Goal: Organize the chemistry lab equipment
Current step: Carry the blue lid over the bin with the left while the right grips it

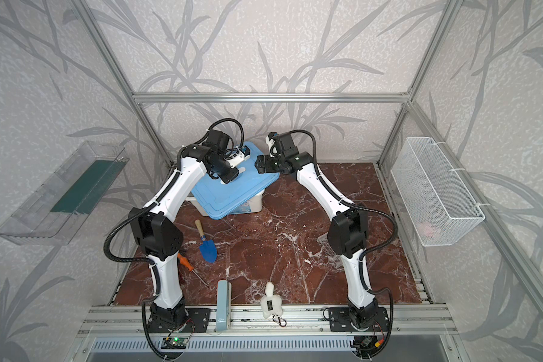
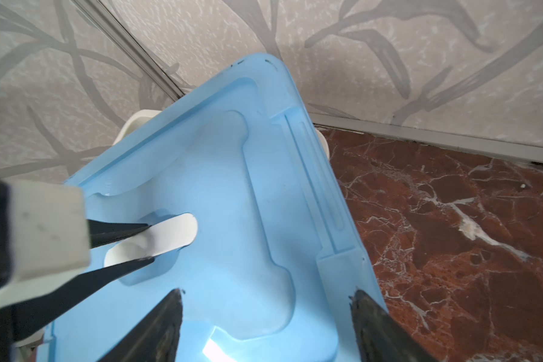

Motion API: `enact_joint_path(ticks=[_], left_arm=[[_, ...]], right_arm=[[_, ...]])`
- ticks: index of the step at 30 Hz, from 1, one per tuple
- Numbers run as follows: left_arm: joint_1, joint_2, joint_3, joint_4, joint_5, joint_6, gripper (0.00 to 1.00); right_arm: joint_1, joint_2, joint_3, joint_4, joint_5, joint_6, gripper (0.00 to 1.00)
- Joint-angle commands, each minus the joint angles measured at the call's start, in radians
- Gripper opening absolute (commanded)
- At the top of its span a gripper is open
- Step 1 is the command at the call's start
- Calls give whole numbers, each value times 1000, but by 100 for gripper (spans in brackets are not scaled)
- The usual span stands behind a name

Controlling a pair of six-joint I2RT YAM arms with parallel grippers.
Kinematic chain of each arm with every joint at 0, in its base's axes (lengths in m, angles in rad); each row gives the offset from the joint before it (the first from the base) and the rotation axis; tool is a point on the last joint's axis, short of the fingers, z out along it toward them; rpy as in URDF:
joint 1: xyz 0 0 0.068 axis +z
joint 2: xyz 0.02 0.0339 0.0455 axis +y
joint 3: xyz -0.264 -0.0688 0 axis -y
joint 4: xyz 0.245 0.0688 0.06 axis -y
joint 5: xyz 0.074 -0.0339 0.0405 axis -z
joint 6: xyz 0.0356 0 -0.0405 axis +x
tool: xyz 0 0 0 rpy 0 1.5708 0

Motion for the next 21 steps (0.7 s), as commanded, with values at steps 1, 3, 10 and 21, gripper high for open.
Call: enact_joint_path(ticks=[1, 3, 10, 21], left_arm=[[19, 2, -6, 22, 25, 9, 0], [21, -5, -27, 32, 24, 13, 0], [21, -16, -74, 64, -3, -51, 11], [25, -155, -124, 220, -57, -271, 66]], right_arm=[[0, 64, 124, -169, 28, -50, 83], [3, 112, 207, -228, 65, -74, 82], [15, 241, 376, -342, 55, -72, 82], [14, 229, 314, -282, 16, -23, 80]])
